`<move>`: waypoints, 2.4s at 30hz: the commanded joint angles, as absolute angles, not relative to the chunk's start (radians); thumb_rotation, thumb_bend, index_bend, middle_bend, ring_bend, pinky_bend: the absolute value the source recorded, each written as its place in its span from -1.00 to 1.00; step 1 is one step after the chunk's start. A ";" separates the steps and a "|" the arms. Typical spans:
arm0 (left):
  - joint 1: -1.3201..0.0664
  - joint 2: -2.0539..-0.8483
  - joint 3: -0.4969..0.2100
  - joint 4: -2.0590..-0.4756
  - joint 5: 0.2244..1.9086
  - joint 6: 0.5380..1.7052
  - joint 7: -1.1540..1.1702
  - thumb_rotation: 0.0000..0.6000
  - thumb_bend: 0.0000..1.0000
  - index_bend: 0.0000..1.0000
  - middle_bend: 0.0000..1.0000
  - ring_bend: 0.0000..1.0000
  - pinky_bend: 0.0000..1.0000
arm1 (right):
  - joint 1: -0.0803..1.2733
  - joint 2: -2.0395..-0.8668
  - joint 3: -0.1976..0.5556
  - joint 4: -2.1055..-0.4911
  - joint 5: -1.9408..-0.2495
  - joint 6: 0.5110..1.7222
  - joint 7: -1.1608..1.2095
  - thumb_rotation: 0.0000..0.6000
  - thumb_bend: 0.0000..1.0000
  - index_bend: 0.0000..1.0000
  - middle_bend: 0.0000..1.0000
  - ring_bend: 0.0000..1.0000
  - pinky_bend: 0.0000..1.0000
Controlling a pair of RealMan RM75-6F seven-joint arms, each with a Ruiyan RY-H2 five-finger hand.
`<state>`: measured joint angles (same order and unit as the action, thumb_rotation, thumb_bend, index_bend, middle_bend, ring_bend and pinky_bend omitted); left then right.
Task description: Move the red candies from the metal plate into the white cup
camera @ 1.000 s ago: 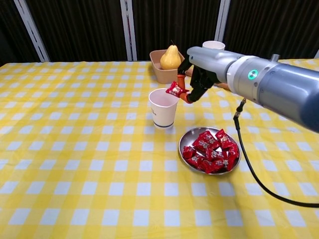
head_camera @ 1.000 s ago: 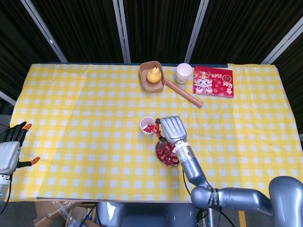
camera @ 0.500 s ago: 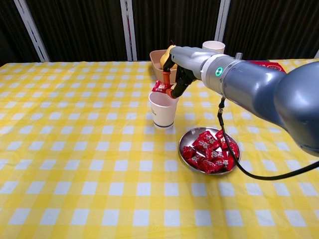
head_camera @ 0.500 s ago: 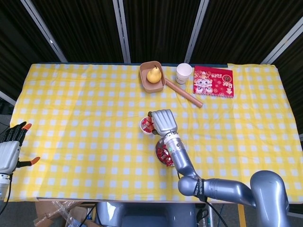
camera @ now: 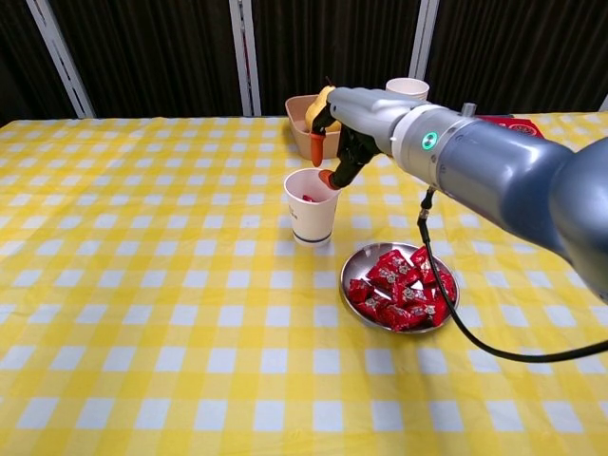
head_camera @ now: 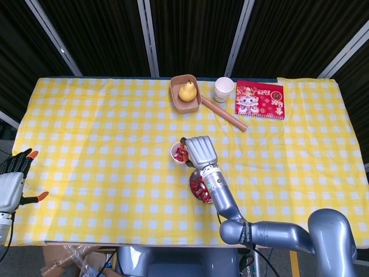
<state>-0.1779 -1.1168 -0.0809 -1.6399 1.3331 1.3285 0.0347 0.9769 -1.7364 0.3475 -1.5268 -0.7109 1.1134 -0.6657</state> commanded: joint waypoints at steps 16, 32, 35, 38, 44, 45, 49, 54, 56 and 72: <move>-0.172 -1.123 -0.079 -1.640 1.347 1.349 0.048 1.00 -1.00 -0.91 -1.00 -1.00 -1.00 | 0.799 -1.603 0.119 -1.752 -0.770 1.200 -0.688 1.00 -0.09 -0.16 0.89 0.94 1.00; -0.173 -1.122 -0.081 -1.642 1.338 1.344 0.048 1.00 -1.00 -0.91 -1.00 -1.00 -1.00 | 0.789 -1.680 0.116 -1.642 -0.747 1.135 -0.674 1.00 -0.19 -0.24 0.89 0.93 1.00; -0.173 -1.122 -0.081 -1.642 1.336 1.342 0.047 1.00 -1.00 -0.91 -1.00 -1.00 -1.00 | 0.791 -1.689 0.123 -1.620 -0.736 1.123 -0.671 1.00 -0.19 -0.23 0.89 0.93 1.00; -0.174 -1.121 -0.082 -1.642 1.334 1.341 0.048 1.00 -1.00 -0.91 -1.00 -1.00 -1.00 | 0.792 -1.700 0.130 -1.594 -0.727 1.109 -0.665 1.00 -0.21 -0.23 0.89 0.93 1.00; -0.174 -1.121 -0.083 -1.644 1.330 1.339 0.050 1.00 -1.00 -0.91 -1.00 -1.00 -1.00 | 0.794 -1.716 0.141 -1.549 -0.715 1.084 -0.656 1.00 -0.21 -0.21 0.89 0.93 1.00; -0.174 -1.121 -0.083 -1.644 1.329 1.338 0.050 1.00 -1.00 -0.91 -1.00 -1.00 -1.00 | 0.794 -1.718 0.142 -1.545 -0.713 1.080 -0.654 1.00 -0.21 -0.16 0.89 0.93 1.00; -0.174 -1.121 -0.083 -1.644 1.329 1.338 0.051 1.00 -1.00 -0.91 -1.00 -1.00 -1.00 | 0.789 -1.723 0.140 -1.537 -0.722 1.072 -0.642 1.00 -0.21 0.08 0.89 0.93 1.00; -0.173 -1.121 -0.083 -1.644 1.331 1.340 0.049 1.00 -1.00 -0.91 -1.00 -1.00 -1.00 | 0.783 -1.729 0.139 -1.538 -0.738 1.071 -0.631 1.00 -0.15 0.22 0.89 0.93 1.00; -0.173 -1.121 -0.083 -1.644 1.331 1.340 0.048 1.00 -1.00 -0.91 -1.00 -1.00 -1.00 | 0.779 -1.728 0.141 -1.542 -0.745 1.074 -0.625 1.00 -0.11 0.23 0.89 0.93 1.00; -0.172 -1.120 -0.082 -1.645 1.333 1.341 0.045 1.00 -1.00 -0.91 -1.00 -1.00 -1.00 | 0.766 -1.686 0.164 -1.600 -0.774 1.100 -0.620 1.00 -0.10 0.16 0.89 0.93 1.00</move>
